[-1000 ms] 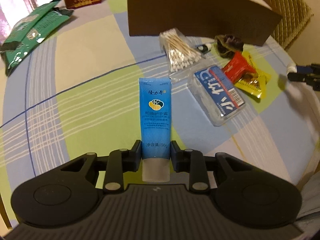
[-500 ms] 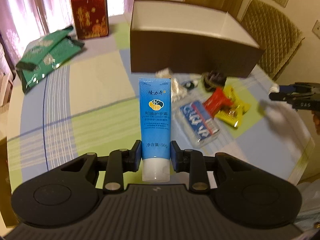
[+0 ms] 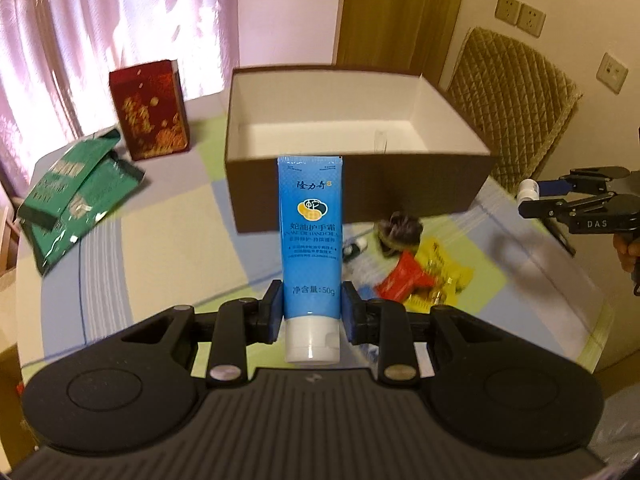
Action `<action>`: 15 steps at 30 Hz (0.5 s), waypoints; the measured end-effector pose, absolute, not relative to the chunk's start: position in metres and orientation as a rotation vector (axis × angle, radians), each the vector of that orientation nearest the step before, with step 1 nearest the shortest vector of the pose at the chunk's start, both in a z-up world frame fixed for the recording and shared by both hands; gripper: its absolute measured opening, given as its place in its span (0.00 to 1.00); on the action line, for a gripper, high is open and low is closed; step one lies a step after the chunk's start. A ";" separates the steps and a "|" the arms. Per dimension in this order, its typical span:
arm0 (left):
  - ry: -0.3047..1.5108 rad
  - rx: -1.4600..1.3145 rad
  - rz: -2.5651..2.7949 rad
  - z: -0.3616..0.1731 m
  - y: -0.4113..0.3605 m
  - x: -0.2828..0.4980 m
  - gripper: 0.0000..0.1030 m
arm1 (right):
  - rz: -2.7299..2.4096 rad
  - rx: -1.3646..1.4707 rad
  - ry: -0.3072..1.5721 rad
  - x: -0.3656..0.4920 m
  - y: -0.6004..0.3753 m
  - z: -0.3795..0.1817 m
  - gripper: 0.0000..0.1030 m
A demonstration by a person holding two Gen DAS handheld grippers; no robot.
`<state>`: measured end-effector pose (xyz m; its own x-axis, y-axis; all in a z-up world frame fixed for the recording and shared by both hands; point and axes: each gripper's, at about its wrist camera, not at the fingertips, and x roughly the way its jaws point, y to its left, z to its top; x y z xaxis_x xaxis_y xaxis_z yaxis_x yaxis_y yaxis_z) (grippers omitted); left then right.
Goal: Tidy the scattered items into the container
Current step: 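Lift and carry tube with left tool while right tool carries bottle over box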
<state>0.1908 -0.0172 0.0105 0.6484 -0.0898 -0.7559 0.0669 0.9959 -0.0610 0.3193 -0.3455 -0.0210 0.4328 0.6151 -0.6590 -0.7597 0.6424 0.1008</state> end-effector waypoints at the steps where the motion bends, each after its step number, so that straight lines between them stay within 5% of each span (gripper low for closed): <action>1: 0.856 -0.025 -0.093 0.012 -0.018 0.194 0.24 | 0.866 -0.216 0.716 0.323 -0.345 -0.018 0.48; 15: 0.800 0.044 -0.152 0.033 -0.029 0.265 0.24 | 0.914 -0.265 0.623 0.369 -0.322 0.011 0.48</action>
<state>0.2650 -0.0287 0.0332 0.6865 -0.1190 -0.7173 0.1523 0.9882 -0.0183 0.3692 -0.3220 0.0114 0.4513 0.6551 -0.6059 -0.8032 0.5941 0.0442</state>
